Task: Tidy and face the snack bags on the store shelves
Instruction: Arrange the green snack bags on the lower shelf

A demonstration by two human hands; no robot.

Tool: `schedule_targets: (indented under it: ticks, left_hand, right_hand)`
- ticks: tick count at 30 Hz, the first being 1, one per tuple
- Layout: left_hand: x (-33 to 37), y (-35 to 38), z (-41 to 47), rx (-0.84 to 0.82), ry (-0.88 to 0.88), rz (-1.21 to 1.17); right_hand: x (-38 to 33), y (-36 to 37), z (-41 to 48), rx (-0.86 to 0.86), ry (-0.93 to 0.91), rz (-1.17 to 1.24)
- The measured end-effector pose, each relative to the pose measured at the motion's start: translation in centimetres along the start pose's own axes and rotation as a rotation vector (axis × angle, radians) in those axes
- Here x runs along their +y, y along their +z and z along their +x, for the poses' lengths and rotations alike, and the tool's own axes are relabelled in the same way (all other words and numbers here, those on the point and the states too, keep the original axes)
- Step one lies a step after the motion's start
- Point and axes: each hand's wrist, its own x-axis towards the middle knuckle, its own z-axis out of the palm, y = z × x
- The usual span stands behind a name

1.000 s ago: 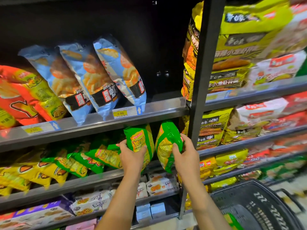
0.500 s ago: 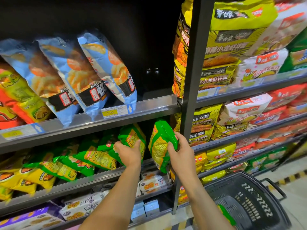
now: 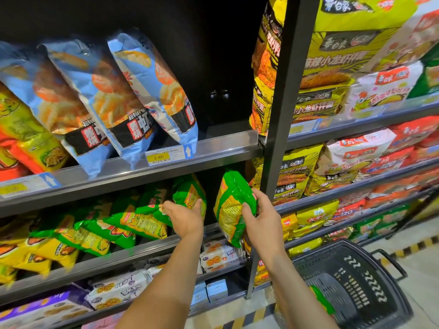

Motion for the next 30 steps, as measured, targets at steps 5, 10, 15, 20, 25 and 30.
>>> schedule_targets:
  ticks: [5, 10, 15, 20, 25, 30]
  left_hand:
    - [-0.4, -0.4, -0.6, 0.005, 0.029, -0.067]
    - [-0.8, -1.9, -1.4, -0.019, 0.029, -0.126]
    - [-0.1, -4.9, -3.1, -0.120, 0.069, -0.191]
    - [2.1, -9.8, -7.4, -0.688, 0.171, -0.205]
    - [1.8, -10.8, -9.2, -0.907, 0.054, -0.212]
    - [1.8, -11.1, -10.5, -0.748, 0.077, -0.284]
  right_hand:
    - [-0.5, -0.3, 0.0, -0.021, -0.009, 0.011]
    - [-1.0, -1.0, 0.5, -0.104, 0.005, 0.065]
    - [-1.5, -2.2, 0.6, -0.188, 0.079, 0.176]
    - [-2.5, -3.7, -0.2, -0.265, 0.113, 0.225]
    - [-3.4, -4.3, -1.3, -0.305, 0.127, 0.258]
    - [-2.5, -4.5, -2.6, -0.378, 0.182, 0.335]
